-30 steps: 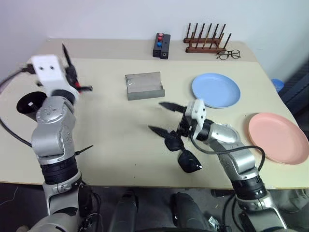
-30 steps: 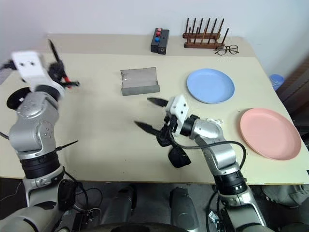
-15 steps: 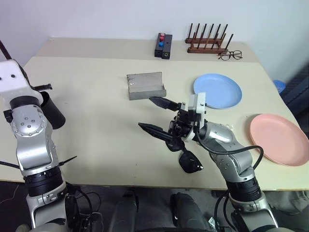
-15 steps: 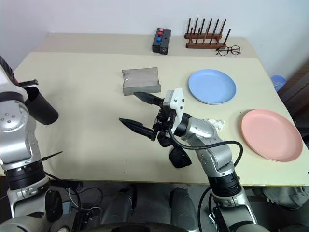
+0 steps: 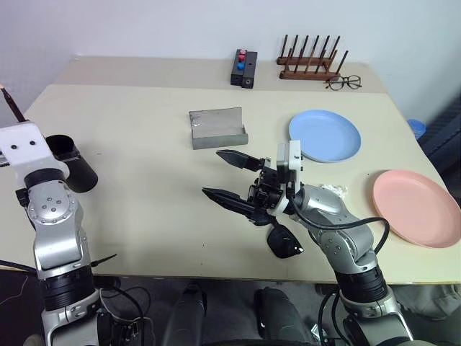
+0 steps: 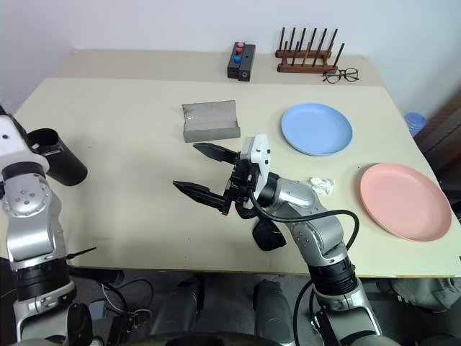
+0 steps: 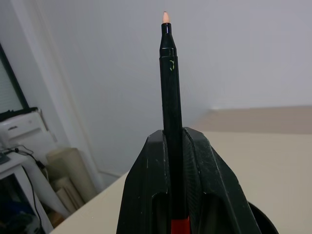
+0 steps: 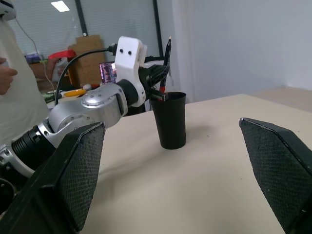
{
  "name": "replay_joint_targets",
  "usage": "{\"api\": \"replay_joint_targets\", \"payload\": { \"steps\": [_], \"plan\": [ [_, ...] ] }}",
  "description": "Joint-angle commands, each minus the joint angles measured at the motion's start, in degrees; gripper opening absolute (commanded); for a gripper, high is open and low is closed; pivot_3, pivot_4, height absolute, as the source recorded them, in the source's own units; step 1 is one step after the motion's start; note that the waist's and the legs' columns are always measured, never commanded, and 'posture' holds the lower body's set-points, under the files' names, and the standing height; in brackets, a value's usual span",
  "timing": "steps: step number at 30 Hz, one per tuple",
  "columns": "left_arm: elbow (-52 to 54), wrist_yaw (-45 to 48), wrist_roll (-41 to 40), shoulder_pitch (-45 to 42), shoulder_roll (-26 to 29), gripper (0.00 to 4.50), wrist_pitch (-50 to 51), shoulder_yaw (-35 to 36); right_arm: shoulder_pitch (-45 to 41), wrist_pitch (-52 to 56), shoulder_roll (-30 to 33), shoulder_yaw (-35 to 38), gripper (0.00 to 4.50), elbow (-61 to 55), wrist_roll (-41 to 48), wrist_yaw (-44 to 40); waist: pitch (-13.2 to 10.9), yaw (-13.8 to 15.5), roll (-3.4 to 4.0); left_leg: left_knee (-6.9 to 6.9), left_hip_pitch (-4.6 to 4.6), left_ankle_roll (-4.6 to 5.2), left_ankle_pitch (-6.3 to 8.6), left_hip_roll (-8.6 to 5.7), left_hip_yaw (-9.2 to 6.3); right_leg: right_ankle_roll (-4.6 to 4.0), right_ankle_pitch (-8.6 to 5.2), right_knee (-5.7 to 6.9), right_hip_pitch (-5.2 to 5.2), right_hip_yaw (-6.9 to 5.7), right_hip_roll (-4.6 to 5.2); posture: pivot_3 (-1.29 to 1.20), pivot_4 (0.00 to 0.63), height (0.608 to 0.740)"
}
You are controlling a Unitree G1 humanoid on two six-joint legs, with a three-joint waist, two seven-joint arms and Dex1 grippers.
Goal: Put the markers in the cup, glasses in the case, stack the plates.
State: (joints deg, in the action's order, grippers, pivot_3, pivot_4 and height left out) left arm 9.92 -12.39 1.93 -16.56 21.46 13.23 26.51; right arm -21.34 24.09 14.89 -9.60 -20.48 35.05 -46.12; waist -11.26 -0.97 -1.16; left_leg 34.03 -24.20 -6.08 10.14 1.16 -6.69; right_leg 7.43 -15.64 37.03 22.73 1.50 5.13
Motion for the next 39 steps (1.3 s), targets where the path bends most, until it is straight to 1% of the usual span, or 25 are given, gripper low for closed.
{"api": "replay_joint_targets", "payload": {
  "steps": [1, 4, 5, 6, 9, 18, 21, 24, 26, 27, 28, 29, 31, 32, 34, 36, 39],
  "plan": [
    [-0.3, -0.5, -0.5, 0.4, -0.3, 0.08, -2.4, 1.6, -0.6, -0.1, -0.1, 0.7, 4.5, -2.1, 1.2, 0.0, 0.0, 0.0, 0.0, 0.0, 0.0, 0.0, 0.0, 0.0, 0.0, 0.0, 0.0, 0.0, 0.0, 0.0, 0.0, 0.0, 0.15, 0.74],
    [-0.8, -0.7, -0.9, 0.9, -0.8, 0.08, -3.1, 1.7, -0.6, -0.1, -0.1, 0.8, 4.5, -2.0, 1.2, -0.1, 0.0, 0.0, 0.0, 0.0, 0.0, 0.0, 0.0, 0.0, 0.0, 0.0, 0.0, 0.0, 0.0, 0.0, 0.0, 0.0, 0.15, 0.74],
    [-0.9, -0.8, -1.0, 1.0, -0.9, 0.9, -3.2, 1.7, -0.6, -0.1, -0.1, 0.9, 4.5, -1.9, 1.2, -0.1, 0.0, 0.0, 0.0, 0.0, 0.0, 0.0, 0.0, 0.0, 0.0, 0.0, 0.0, 0.0, 0.0, 0.0, 0.0, 0.0, 0.15, 0.74],
    [-1.0, -1.0, -0.9, 1.0, -1.0, 1.26, -3.2, 1.7, -0.7, 0.0, 0.0, 0.9, 4.5, -1.8, 1.3, -0.2, 0.0, 0.0, 0.0, 0.0, 0.0, 0.0, 0.0, 0.0, 0.0, 0.0, 0.0, 0.0, 0.0, 0.0, 0.0, 0.0, 0.15, 0.74],
    [-1.1, -1.5, -0.7, 1.1, -1.0, 2.72, -3.1, 1.6, -0.7, 0.1, 0.0, 1.0, 4.5, -1.7, 1.4, -0.3, 0.0, 0.0, 0.0, 0.0, 0.0, 0.0, 0.0, 0.0, 0.0, 0.0, 0.0, 0.0, 0.0, 0.0, 0.0, 0.0, 0.15, 0.74],
    [0.6, -1.6, -2.5, -1.0, -1.1, 2.72, -4.7, 1.4, -0.9, 0.5, 0.1, 1.3, 4.5, -1.5, 1.6, -0.5, 0.0, 0.1, 0.0, 0.0, 0.0, 0.0, 0.0, 0.0, 0.0, 0.0, 0.0, 0.0, 0.0, 0.0, 0.0, 0.0, 0.15, 0.74],
    [3.0, 2.2, -3.4, -5.6, 1.0, 2.72, -4.0, -2.0, -0.8, 1.0, 0.3, 1.5, 4.5, -1.8, 1.7, -0.3, 0.0, 0.3, -0.02, 0.01, -0.02, 0.0, 0.0, 0.0, 0.0, -0.01, 0.0, -0.01, 0.0, -0.01, 0.0, 0.0, 0.15, 0.74],
    [3.9, 8.3, -8.2, -10.1, 1.4, 2.72, 0.2, -5.0, -0.8, 1.3, 0.2, 1.7, 4.5, -1.8, 1.8, -0.1, 0.0, 0.3, -0.03, 0.03, -0.06, -0.01, -0.01, 0.0, 0.0, -0.01, 0.0, -0.02, -0.01, -0.02, 0.0, 0.0, 0.15, 0.74],
    [3.7, 12.5, -10.6, -12.7, 2.4, 3.28, 6.7, -7.9, -0.8, 1.4, 0.2, 1.7, 4.5, -1.8, 1.8, 0.1, 0.0, 0.1, -0.02, 0.04, -0.06, -0.01, 0.0, 0.0, 0.0, 0.0, 0.0, -0.05, -0.02, -0.02, 0.0, 0.0, 0.15, 0.74],
    [2.9, 16.5, -12.6, -14.2, 3.4, 3.56, 12.3, -10.6, -0.9, 1.4, 0.2, 1.7, 4.5, -1.7, 1.7, 0.2, 0.0, 0.0, -0.02, 0.02, -0.05, -0.01, 0.0, 0.0, 0.0, 0.0, 0.0, -0.04, -0.02, -0.02, 0.0, 0.0, 0.15, 0.74],
    [2.0, 20.2, -14.0, -15.4, 4.5, 4.06, 16.5, -13.1, -1.0, 1.5, 0.1, 1.7, 4.5, -1.5, 1.6, 0.3, 0.0, -0.2, 0.0, 0.01, -0.03, -0.01, -0.01, 0.0, 0.0, 0.01, 0.0, 0.02, 0.0, -0.02, -0.01, 0.0, 0.15, 0.74],
    [0.5, 23.8, -15.8, -16.7, 5.4, 4.47, 20.2, -15.2, -1.1, 1.5, 0.0, 1.6, 4.5, -1.4, 1.6, 0.4, 0.0, -0.2, 0.0, 0.0, -0.01, 0.0, -0.01, 0.0, 0.0, 0.01, 0.0, 0.06, 0.02, -0.02, -0.02, 0.0, 0.15, 0.74],
    [-2.6, 28.7, -18.7, -19.0, 6.4, 4.47, 25.8, -17.1, -1.3, 1.4, -0.1, 1.5, 4.5, -1.2, 1.4, 0.5, 0.0, -0.4, 0.01, -0.01, -0.01, 0.0, -0.01, 0.0, 0.0, 0.01, 0.0, 0.07, 0.03, -0.02, -0.03, 0.0, 0.15, 0.74],
    [-5.9, 31.6, -19.4, -20.7, 7.3, 4.47, 27.6, -18.3, -1.4, 1.4, -0.3, 1.3, 4.5, -1.0, 1.3, 0.6, 0.0, -0.5, 0.01, -0.01, -0.02, 0.0, -0.01, 0.01, 0.0, 0.01, 0.0, 0.06, 0.04, -0.02, -0.02, 0.0, 0.15, 0.74],
    [-14.5, 40.9, -19.1, -24.9, 10.7, 4.47, 30.0, -23.5, -1.7, 1.2, -0.6, 1.1, 4.5, -0.8, 1.1, 0.6, 0.0, -0.8, 0.01, -0.01, -0.04, 0.01, -0.01, 0.02, -0.01, 0.01, -0.01, 0.09, 0.08, -0.02, -0.04, 0.0, 0.15, 0.74],
    [-23.4, 46.6, -16.6, -29.6, 12.6, 4.47, 27.9, -27.8, -1.8, 1.0, -0.7, 1.0, 4.5, -0.6, 1.0, 0.6, 0.0, -1.3, 0.02, -0.02, -0.08, 0.01, -0.01, 0.04, -0.01, 0.01, 0.0, 0.1, 0.14, -0.02, -0.07, 0.0, 0.15, 0.74],
    [-38.0, 52.9, -12.9, -37.9, 12.1, 4.47, 21.7, -32.3, -1.7, 0.7, -0.8, 0.9, 4.5, -0.6, 0.8, 0.7, 0.0, -1.2, 0.01, -0.04, -0.14, 0.01, -0.01, 0.04, -0.01, 0.01, -0.01, 0.06, 0.18, -0.03, -0.07, 0.0, 0.15, 0.74]
  ]
}}
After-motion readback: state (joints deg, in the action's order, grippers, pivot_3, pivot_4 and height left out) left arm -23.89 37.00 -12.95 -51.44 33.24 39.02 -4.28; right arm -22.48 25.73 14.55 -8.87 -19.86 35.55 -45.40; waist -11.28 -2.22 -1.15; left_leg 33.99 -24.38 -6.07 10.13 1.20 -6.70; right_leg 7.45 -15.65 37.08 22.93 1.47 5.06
